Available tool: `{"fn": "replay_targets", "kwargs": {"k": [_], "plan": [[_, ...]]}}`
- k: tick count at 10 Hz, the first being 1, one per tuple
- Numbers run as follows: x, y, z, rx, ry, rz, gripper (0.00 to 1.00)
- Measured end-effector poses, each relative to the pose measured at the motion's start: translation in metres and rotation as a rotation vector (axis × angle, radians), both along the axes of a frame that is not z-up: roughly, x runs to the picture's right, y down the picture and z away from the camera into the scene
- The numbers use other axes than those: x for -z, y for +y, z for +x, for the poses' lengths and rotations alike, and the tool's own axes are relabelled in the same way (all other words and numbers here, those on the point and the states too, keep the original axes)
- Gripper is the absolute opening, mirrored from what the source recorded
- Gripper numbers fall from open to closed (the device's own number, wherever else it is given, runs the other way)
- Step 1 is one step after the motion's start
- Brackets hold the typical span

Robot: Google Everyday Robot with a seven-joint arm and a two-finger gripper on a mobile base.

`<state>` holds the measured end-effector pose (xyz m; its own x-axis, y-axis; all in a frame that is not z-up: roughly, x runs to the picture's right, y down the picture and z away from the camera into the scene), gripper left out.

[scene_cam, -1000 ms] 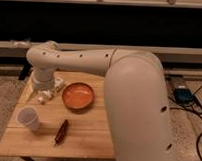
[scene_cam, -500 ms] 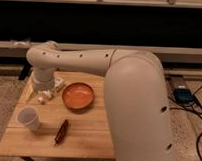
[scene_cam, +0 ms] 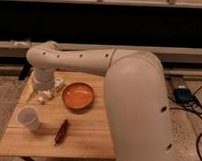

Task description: Drag the ceramic bowl in a circle

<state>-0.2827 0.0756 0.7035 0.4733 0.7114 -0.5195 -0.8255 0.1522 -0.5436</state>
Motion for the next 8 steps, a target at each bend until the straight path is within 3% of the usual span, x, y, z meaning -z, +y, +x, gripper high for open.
{"fn": "replay_targets", "kwargs": {"k": [7,8], "plan": [[-0.0002,-0.001,0.0,0.001,0.002,0.0,0.8],[-0.0049,-0.0016,0.0033,0.001,0.032,-0.004,0.8]]}}
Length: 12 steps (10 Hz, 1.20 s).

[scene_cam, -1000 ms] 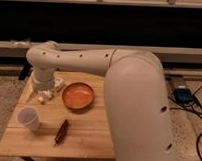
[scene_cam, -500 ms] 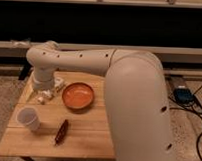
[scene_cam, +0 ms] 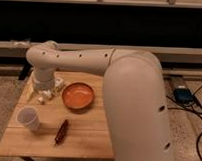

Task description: Drag the ceramic bowl in a circle

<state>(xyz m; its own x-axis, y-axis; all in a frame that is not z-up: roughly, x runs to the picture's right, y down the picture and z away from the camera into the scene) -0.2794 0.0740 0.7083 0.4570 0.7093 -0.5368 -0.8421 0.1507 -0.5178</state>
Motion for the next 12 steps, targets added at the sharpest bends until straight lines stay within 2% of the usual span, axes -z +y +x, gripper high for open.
{"fn": "replay_targets", "kwargs": {"k": [2,4,7,10,12], "plan": [[-0.018,-0.008,0.024,-0.019,0.062,-0.008,0.8],[-0.045,-0.02,0.069,-0.045,0.158,-0.024,0.8],[-0.076,-0.02,0.128,-0.068,0.28,-0.056,0.8],[-0.108,-0.009,0.167,-0.085,0.357,-0.094,0.8],[-0.119,-0.003,0.182,-0.099,0.377,-0.116,0.8]]}}
